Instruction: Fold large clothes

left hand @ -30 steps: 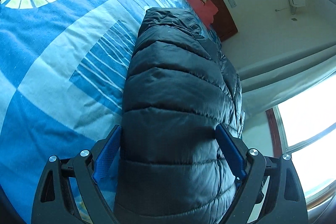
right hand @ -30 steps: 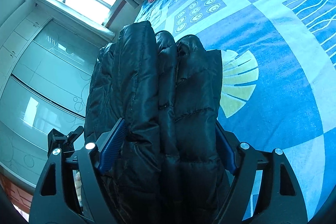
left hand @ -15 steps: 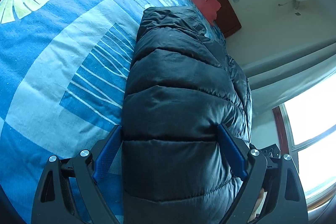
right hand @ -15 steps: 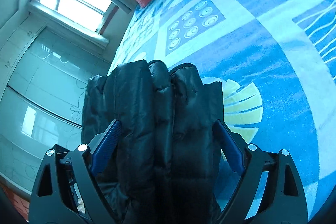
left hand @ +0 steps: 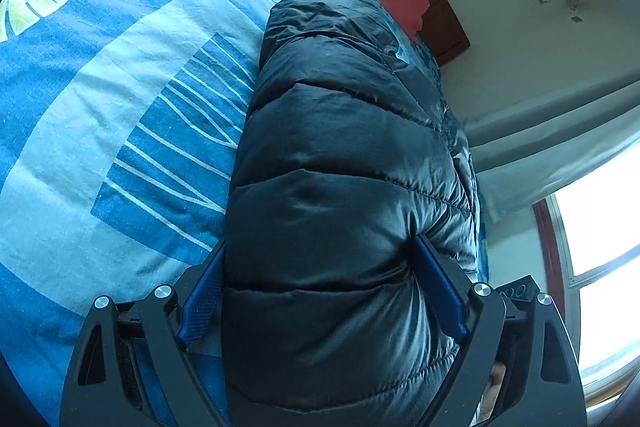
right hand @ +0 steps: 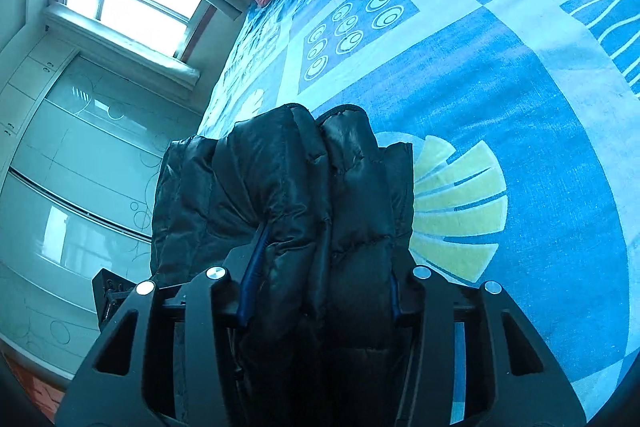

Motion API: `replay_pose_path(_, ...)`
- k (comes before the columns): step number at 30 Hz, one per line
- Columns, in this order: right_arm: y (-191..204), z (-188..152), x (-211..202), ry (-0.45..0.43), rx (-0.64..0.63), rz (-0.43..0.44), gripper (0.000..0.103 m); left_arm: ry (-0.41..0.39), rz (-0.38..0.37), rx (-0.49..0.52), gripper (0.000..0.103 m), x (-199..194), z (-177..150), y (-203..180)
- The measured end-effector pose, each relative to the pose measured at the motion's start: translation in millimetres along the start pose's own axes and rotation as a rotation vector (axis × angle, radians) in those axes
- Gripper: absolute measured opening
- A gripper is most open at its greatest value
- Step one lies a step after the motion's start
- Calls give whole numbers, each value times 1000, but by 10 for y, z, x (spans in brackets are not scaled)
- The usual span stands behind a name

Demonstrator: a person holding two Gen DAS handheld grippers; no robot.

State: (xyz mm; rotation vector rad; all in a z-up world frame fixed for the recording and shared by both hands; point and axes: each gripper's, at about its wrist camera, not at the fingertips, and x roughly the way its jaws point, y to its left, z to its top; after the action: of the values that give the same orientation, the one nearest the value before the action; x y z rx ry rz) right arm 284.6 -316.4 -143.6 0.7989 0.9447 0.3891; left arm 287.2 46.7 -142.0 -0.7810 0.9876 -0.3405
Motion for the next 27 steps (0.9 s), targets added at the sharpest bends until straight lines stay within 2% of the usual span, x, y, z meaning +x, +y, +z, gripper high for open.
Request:
replay_pose_path(12, -158, -92, 36, -16, 41, 53, 44, -27, 44, 42, 86, 55, -91, -70)
replay_pose_path(27, -173, -107, 42, -26, 45, 63, 45, -30, 44, 44, 86, 55, -110, -79)
